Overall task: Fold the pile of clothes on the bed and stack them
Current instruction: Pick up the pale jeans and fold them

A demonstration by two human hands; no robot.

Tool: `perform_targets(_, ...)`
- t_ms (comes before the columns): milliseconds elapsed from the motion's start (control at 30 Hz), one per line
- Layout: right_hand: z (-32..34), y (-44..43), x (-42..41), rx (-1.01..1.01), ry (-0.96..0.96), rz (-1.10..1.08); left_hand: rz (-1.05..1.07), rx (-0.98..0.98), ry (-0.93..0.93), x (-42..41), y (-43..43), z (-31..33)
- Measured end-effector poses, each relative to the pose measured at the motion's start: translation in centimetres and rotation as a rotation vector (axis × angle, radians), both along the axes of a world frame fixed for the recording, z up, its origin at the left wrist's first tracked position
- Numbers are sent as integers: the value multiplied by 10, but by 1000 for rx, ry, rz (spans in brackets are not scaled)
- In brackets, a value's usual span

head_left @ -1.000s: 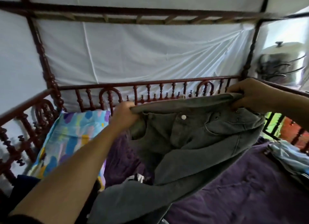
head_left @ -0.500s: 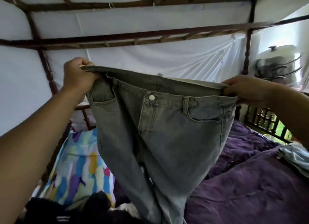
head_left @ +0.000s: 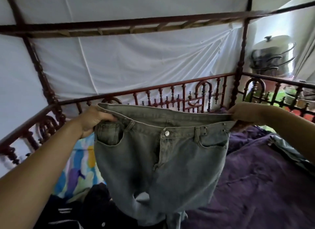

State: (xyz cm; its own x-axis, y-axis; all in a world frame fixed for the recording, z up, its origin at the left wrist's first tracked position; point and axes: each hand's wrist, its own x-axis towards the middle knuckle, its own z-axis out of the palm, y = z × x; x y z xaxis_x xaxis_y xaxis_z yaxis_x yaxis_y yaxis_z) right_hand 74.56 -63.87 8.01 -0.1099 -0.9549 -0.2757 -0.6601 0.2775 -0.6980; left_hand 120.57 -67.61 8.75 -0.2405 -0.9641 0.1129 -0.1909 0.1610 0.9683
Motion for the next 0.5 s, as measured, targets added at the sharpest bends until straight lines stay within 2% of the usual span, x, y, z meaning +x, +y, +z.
perform_targets(67,-6,4,-5,-117,-401,-88,-26,56,21,12,0,-8)
perform_targets(100,-9,5,-4,-175,-530,-146,-50,83,38,17,0,-10)
perform_targets(167,-12,11,2,-278,-635,-274,-1,77,70,21,-2,-11)
perform_targets(267,-16,22,24,-394,-706,-408,313,-107,78,19,-13,-6)
perform_targets(333,-17,33,42,-417,-817,-360,462,-260,-3,15,-25,2)
perform_targets(367,-17,41,50,-415,-854,-258,495,-331,-59,13,-31,6)
perform_targets(400,-16,50,56,-434,-837,-134,516,-397,-118,10,-38,10)
perform_targets(433,-14,57,57,-492,-738,-6,532,-462,-179,6,-45,14)
perform_targets(500,-11,71,51,-629,-384,227,559,-549,-294,-5,-56,23)
